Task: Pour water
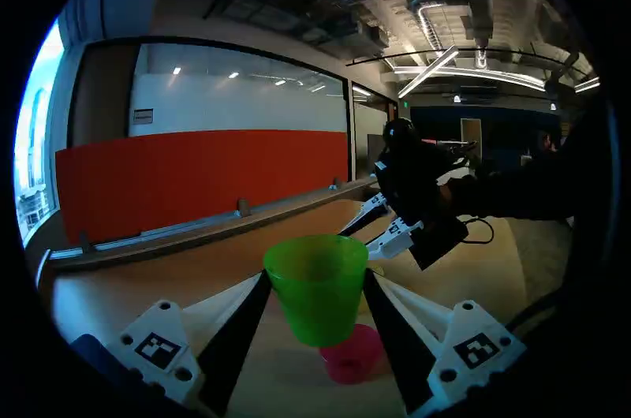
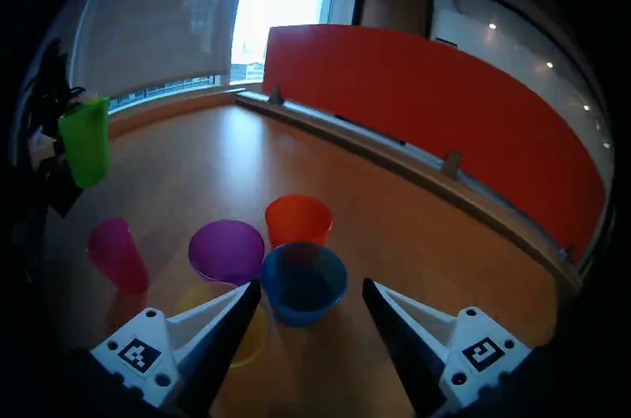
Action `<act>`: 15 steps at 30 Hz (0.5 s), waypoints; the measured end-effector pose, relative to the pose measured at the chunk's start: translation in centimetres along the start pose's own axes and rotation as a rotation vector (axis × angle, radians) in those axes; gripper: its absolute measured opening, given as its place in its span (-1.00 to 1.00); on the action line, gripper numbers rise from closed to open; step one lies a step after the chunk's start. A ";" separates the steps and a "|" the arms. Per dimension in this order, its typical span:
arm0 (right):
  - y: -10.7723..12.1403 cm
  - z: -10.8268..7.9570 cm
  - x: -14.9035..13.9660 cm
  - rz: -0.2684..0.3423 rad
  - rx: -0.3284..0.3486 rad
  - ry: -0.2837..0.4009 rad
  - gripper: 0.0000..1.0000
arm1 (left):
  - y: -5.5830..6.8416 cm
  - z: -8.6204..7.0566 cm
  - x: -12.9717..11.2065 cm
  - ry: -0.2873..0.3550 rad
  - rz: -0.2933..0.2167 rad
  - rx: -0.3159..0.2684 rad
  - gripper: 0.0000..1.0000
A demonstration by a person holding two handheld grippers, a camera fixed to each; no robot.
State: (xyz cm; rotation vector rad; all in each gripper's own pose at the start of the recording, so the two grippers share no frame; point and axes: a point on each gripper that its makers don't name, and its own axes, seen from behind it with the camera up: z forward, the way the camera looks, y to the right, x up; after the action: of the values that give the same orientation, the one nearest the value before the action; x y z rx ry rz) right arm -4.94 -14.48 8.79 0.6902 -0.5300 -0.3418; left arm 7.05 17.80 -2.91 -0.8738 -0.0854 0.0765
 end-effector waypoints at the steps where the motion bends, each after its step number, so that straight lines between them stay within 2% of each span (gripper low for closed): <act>1: -0.1 0.1 0.0 0.001 0.006 -0.010 1.00 | 0.0 0.0 0.0 0.001 -0.002 0.000 0.67; 15: -0.4 1.3 -0.4 0.010 0.061 -0.125 1.00 | -0.2 0.0 -0.3 0.003 -0.014 -0.002 0.67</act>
State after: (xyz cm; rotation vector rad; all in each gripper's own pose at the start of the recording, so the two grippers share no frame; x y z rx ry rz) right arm -6.09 -15.27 9.19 0.7283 -0.6646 -0.3618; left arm 6.79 17.61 -2.76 -0.8755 -0.0883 0.0620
